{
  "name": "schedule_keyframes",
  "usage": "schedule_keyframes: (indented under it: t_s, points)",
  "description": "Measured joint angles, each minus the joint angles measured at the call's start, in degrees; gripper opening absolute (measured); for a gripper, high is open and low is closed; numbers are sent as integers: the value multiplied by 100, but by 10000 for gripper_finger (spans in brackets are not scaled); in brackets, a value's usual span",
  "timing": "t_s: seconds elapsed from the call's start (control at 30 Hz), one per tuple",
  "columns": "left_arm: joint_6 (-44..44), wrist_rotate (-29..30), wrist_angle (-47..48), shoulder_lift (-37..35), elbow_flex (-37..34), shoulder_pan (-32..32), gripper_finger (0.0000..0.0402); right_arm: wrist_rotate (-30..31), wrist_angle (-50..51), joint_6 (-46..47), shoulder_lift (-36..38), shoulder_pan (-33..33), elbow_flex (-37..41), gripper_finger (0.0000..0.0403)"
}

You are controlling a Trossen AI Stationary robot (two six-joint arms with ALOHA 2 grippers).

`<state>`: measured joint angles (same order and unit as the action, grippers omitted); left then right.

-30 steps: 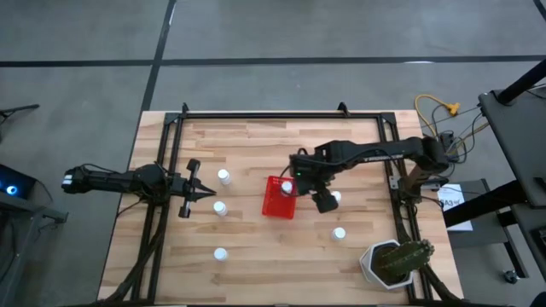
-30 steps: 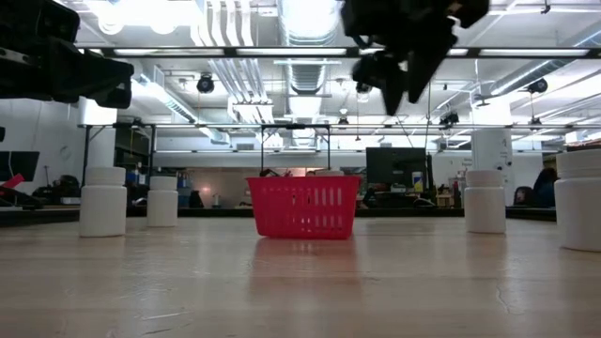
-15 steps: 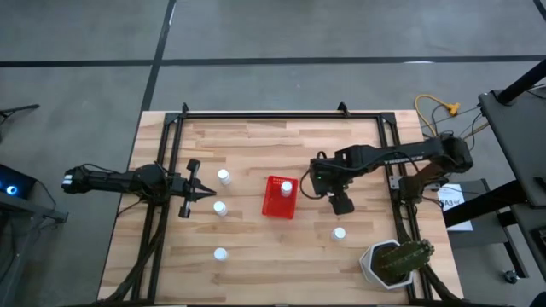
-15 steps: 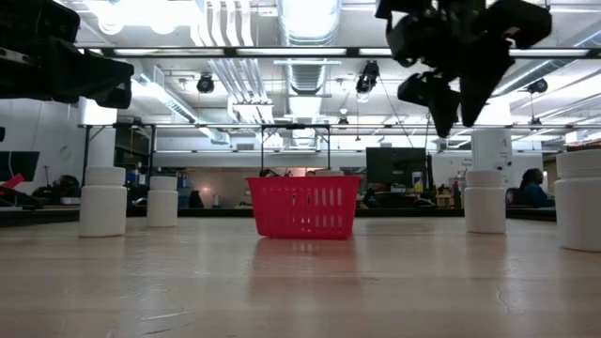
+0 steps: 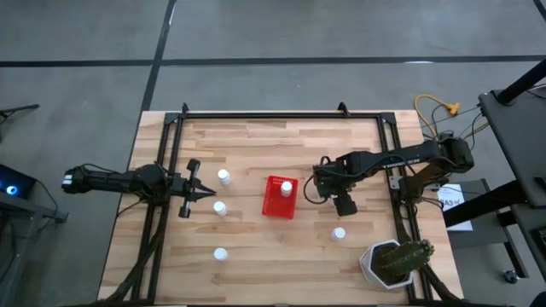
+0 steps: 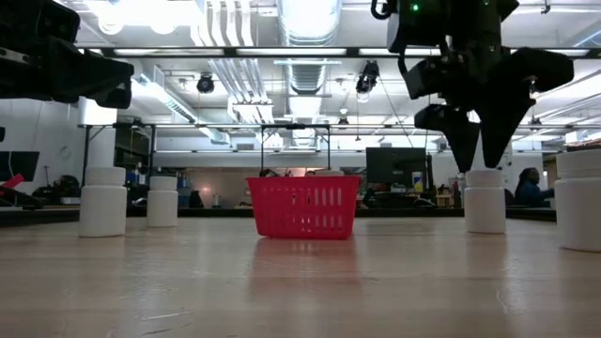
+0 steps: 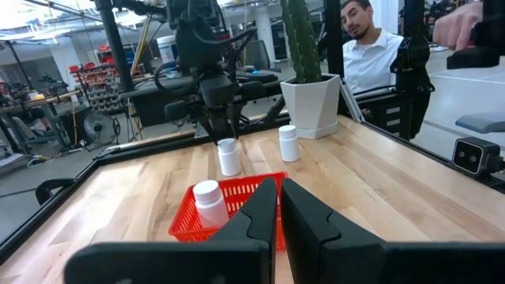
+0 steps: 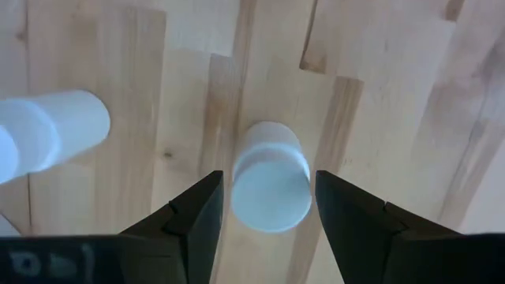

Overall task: Pick and place pill bottles into a basket
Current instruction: Put the white medicine bottle into the red bin

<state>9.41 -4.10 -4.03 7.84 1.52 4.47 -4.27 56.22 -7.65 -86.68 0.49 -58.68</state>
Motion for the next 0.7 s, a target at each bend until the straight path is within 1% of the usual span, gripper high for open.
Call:
schedule_keyframes:
  t_s: [0.7]
  points:
    - [0, -1, 0, -2, 0, 0, 2, -7, -308, 4, 5, 2, 356, 192]
